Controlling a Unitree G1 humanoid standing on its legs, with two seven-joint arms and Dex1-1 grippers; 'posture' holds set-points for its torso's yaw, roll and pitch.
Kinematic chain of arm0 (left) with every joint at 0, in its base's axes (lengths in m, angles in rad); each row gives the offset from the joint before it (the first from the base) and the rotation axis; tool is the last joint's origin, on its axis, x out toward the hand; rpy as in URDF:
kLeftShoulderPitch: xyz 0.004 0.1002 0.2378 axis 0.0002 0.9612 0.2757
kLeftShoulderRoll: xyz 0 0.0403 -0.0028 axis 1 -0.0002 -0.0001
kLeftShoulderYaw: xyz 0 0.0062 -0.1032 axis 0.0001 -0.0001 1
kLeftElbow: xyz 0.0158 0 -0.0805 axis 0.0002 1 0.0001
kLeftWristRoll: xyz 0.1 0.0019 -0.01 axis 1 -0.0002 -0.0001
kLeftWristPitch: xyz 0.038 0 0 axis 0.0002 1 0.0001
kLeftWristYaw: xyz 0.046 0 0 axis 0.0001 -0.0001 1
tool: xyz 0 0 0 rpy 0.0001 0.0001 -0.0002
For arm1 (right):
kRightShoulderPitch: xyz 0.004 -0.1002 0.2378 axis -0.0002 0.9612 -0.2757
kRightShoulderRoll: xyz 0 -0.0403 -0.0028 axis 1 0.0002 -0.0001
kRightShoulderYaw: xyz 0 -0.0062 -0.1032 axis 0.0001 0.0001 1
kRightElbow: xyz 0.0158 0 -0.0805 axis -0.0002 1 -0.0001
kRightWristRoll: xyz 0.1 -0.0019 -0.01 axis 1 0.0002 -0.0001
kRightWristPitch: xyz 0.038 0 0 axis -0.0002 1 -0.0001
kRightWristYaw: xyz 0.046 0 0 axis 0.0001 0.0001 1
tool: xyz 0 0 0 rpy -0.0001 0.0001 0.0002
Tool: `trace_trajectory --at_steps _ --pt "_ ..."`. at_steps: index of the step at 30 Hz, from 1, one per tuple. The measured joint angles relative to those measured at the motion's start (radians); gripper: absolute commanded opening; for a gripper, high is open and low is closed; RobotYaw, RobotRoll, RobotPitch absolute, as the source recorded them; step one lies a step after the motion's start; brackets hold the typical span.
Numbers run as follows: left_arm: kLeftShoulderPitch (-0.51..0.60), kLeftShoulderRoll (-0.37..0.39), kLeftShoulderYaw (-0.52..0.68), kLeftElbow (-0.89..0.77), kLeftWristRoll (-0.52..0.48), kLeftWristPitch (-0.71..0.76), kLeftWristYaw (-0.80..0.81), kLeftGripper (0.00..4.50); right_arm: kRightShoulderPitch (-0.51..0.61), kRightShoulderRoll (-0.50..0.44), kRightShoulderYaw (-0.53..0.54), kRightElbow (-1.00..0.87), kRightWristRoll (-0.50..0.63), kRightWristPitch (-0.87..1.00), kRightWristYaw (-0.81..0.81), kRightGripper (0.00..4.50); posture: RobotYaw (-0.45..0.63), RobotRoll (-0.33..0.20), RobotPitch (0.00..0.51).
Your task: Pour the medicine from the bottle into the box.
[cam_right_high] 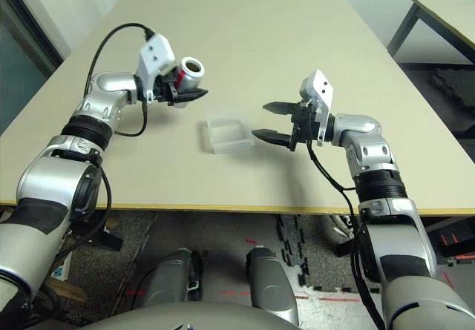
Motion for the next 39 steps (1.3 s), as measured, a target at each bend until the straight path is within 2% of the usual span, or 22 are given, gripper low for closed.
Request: trace_trajectory --at_steps 1,3,7,11,14,18,24,28,31,34,39 --pt "-0.043 0.001 -0.090 0.010 0.118 -0.054 0.099 2.81 0.000 0.005 -0.001 0.000 0.004 0.007 -0.004 4.50 -0.19 0.000 0.053" --pt "-0.128 -0.011 -0.221 0.033 0.287 -0.125 0.270 2.81 0.000 0.015 -0.003 0.001 0.010 0.015 -0.013 4.50 -0.18 0.000 0.053" --pt "-0.242 -0.068 -0.428 0.080 0.533 -0.166 0.511 2.81 -0.001 0.042 -0.010 0.001 0.027 0.033 -0.031 4.50 -0.18 0.000 0.050" --pt "-0.299 -0.113 -0.628 0.133 0.752 -0.166 0.701 2.81 -0.001 0.051 -0.013 0.001 0.041 0.049 -0.053 4.50 -0.20 0.000 0.049" --pt "-0.323 -0.138 -0.710 0.162 0.845 -0.156 0.777 2.81 0.001 0.064 -0.013 -0.001 0.049 0.051 -0.068 4.50 -0.20 0.000 0.048" --pt "-0.355 -0.167 -0.723 0.190 0.872 -0.141 0.808 2.81 0.011 0.065 -0.014 -0.004 0.052 0.057 -0.079 4.50 -0.20 0.000 0.047" --pt "-0.353 -0.177 -0.634 0.197 0.791 -0.146 0.717 2.81 0.016 0.058 -0.013 -0.005 0.049 0.055 -0.079 4.50 -0.20 0.000 0.050" --pt "-0.316 -0.163 -0.462 0.216 0.626 -0.150 0.526 2.81 0.018 0.026 -0.008 -0.004 0.029 0.021 -0.056 4.50 -0.20 0.000 0.051" --pt "-0.267 -0.153 -0.243 0.225 0.409 -0.093 0.289 2.81 0.018 0.024 -0.003 -0.002 0.021 0.010 -0.046 4.50 -0.19 0.000 0.052" --pt "-0.233 -0.152 0.040 0.224 0.136 0.079 0.072 2.81 0.018 0.021 0.015 0.000 0.003 -0.007 -0.029 4.50 -0.18 0.000 0.051" --pt "-0.215 -0.130 0.320 0.199 -0.131 0.304 -0.019 2.81 0.018 0.015 0.030 0.016 -0.018 -0.030 -0.017 4.50 -0.18 0.000 0.054"
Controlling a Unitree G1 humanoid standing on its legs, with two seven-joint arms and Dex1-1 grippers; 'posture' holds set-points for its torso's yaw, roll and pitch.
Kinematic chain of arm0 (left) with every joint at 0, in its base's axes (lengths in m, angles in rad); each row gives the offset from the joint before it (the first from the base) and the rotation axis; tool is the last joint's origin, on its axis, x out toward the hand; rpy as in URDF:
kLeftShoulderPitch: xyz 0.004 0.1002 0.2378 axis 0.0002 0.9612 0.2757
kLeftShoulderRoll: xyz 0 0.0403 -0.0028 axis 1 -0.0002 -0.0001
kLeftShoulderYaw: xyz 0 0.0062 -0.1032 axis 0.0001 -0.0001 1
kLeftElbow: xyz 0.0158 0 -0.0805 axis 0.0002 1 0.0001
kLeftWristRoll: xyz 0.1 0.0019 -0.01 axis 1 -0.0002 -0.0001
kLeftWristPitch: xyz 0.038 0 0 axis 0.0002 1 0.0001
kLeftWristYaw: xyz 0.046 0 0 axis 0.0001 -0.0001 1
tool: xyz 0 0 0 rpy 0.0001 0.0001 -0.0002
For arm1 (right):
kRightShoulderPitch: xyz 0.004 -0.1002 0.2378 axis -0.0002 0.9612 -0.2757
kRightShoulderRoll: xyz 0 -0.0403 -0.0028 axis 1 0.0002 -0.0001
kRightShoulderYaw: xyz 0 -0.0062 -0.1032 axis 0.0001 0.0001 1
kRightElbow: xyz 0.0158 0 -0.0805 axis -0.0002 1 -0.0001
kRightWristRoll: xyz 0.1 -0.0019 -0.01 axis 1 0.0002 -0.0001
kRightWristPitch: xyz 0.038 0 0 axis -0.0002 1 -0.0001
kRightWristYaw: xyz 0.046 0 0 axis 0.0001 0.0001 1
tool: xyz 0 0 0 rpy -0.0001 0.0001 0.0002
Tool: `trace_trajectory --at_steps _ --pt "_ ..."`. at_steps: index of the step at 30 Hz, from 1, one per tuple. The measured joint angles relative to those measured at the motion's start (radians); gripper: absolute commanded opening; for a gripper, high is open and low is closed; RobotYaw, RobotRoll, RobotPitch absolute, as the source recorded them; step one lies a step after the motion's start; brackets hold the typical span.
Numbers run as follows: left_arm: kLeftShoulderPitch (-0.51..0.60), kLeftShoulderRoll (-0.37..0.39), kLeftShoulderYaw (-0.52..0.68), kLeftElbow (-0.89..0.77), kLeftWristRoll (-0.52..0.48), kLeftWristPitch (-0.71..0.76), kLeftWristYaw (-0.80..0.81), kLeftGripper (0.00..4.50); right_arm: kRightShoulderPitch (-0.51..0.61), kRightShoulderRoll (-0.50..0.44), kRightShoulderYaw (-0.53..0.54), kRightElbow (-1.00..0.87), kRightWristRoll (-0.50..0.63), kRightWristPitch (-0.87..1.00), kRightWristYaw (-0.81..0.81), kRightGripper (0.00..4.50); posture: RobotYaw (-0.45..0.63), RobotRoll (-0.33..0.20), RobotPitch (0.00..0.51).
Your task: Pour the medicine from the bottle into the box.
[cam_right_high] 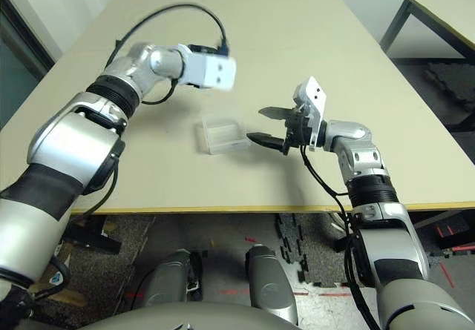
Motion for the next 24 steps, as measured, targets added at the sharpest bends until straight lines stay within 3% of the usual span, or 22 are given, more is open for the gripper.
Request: trace_trajectory --at_steps 6,14,24 --pt "0.078 0.039 0.177 -0.065 -0.176 0.137 -0.002 2.81 0.000 -0.004 0.002 0.005 -0.014 -0.017 0.003 4.50 -0.16 0.000 0.060" --pt "0.327 0.026 0.314 -0.184 -0.349 0.212 -0.002 2.81 -0.002 -0.009 0.018 0.029 -0.035 -0.036 0.021 4.50 -0.15 0.000 0.067" --pt "0.449 -0.007 0.349 -0.251 -0.415 0.139 0.030 2.81 -0.005 -0.013 0.027 0.035 -0.044 -0.039 0.035 4.50 -0.16 0.000 0.068"
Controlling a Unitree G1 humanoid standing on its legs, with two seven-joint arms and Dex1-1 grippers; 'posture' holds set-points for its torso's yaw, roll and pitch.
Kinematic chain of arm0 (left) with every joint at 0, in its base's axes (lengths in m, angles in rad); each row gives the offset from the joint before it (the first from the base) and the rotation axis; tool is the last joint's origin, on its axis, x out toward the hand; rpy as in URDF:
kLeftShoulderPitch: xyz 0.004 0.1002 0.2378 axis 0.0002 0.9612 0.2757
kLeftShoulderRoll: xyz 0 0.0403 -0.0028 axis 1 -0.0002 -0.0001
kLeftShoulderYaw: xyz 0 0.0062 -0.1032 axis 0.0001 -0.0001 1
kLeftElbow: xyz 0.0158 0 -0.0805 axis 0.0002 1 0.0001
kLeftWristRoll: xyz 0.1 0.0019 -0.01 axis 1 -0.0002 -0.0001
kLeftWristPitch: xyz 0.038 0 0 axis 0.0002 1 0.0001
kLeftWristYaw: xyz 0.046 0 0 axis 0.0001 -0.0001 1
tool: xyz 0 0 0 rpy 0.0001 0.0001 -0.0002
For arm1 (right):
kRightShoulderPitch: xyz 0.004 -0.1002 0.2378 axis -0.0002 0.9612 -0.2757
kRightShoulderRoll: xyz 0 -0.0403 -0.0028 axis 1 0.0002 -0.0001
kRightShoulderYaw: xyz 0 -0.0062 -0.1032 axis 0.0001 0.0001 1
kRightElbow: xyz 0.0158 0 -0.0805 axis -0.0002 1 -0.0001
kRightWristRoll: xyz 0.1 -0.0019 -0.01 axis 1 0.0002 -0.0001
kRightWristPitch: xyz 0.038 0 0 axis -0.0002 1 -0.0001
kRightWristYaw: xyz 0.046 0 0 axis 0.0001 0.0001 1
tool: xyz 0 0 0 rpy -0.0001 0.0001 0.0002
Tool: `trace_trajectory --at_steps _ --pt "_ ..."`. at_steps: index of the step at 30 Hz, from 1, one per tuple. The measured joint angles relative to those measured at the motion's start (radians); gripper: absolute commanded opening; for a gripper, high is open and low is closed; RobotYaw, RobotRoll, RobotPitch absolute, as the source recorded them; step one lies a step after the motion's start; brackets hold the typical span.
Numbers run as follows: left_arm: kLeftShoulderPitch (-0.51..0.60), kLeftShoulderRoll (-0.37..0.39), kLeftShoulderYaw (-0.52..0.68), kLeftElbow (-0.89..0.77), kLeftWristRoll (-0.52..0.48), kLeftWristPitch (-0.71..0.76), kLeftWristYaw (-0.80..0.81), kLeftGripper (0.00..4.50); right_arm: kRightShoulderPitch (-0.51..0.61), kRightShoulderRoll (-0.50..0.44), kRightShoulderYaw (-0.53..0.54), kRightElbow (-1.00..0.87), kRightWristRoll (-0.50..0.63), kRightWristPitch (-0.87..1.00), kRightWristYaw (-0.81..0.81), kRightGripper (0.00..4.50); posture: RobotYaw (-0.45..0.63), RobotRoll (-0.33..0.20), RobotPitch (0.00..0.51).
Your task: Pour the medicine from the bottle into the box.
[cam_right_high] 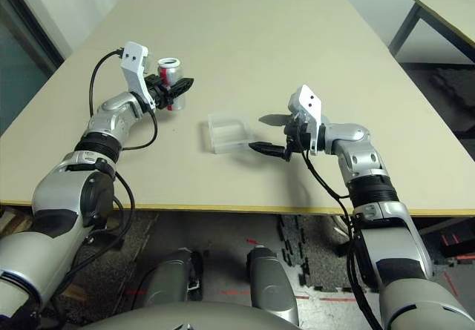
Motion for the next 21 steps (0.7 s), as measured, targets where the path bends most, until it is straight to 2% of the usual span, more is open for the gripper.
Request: trace_trajectory --at_steps 3,19,21 --pt "0.031 -0.011 -0.010 0.019 0.005 -0.034 0.010 2.81 0.000 -0.003 0.000 0.000 -0.002 0.000 0.000 4.50 -0.17 0.000 0.067" --pt "0.056 -0.024 -0.019 0.112 0.008 -0.137 0.070 2.81 0.002 -0.016 0.000 -0.014 -0.005 0.004 -0.007 4.50 -0.18 0.000 0.067" --pt "0.061 -0.025 -0.018 0.117 0.008 -0.145 0.075 3.55 0.002 -0.017 0.000 -0.018 -0.005 0.004 -0.010 4.50 -0.18 0.000 0.067"
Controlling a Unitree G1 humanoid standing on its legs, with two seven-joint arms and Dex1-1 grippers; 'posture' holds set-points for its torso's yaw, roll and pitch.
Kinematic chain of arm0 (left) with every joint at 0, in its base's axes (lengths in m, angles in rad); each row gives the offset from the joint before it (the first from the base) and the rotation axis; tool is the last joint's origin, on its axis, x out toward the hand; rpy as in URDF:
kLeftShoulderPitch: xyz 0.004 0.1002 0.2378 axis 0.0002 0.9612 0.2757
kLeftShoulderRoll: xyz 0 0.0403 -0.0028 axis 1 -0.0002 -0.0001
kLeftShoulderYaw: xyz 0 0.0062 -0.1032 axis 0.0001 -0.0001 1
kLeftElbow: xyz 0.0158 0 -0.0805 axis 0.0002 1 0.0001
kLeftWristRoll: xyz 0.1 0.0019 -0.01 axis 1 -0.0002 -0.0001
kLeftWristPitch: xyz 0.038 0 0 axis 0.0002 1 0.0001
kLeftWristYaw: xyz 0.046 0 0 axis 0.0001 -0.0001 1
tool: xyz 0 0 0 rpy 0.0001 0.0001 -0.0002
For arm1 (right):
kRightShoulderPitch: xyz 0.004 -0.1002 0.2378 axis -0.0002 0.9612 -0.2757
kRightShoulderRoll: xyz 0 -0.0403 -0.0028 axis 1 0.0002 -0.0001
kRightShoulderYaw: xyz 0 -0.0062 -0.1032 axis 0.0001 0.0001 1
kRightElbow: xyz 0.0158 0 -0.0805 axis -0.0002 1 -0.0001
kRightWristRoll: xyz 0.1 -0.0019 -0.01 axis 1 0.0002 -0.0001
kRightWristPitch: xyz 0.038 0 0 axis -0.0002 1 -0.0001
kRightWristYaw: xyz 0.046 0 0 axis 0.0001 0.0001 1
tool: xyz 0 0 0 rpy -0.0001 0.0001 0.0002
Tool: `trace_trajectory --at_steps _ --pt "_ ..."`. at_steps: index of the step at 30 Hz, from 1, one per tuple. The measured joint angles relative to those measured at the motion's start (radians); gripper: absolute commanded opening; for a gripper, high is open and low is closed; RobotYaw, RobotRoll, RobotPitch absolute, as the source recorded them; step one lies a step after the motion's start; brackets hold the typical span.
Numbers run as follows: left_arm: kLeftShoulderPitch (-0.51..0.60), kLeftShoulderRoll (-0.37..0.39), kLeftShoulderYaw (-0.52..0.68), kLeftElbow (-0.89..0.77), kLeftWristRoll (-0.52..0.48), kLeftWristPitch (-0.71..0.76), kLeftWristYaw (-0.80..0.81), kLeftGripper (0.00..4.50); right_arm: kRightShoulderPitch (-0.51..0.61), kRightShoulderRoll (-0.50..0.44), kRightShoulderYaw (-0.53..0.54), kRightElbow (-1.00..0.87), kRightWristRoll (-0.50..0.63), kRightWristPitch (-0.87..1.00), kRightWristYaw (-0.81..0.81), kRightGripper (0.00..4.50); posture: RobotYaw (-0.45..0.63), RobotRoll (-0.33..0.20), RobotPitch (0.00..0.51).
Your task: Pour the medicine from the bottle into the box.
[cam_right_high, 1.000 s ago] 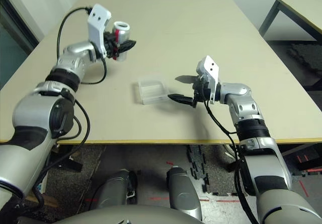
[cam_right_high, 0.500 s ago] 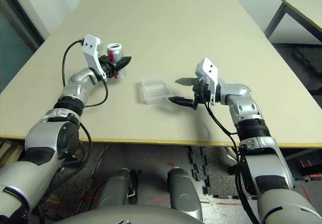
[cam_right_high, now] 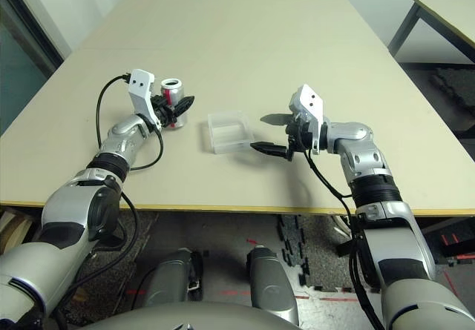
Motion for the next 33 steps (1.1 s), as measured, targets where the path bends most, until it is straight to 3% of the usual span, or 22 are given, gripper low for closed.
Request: trace_trajectory --at_steps 3,22,33 --pt "0.006 -0.001 0.000 0.000 0.000 -0.008 0.001 4.48 0.000 0.000 0.000 -0.003 0.000 0.002 -0.002 4.50 -0.18 0.000 0.068" --pt "0.097 -0.004 0.001 -0.086 -0.022 -0.031 -0.032 4.48 0.000 0.003 0.000 0.001 -0.001 0.001 -0.008 4.50 -0.17 0.000 0.073" --pt "0.275 -0.011 -0.003 -0.384 -0.086 0.058 -0.064 4.48 -0.002 0.013 0.000 0.016 -0.002 -0.008 -0.021 4.50 -0.16 0.000 0.077"
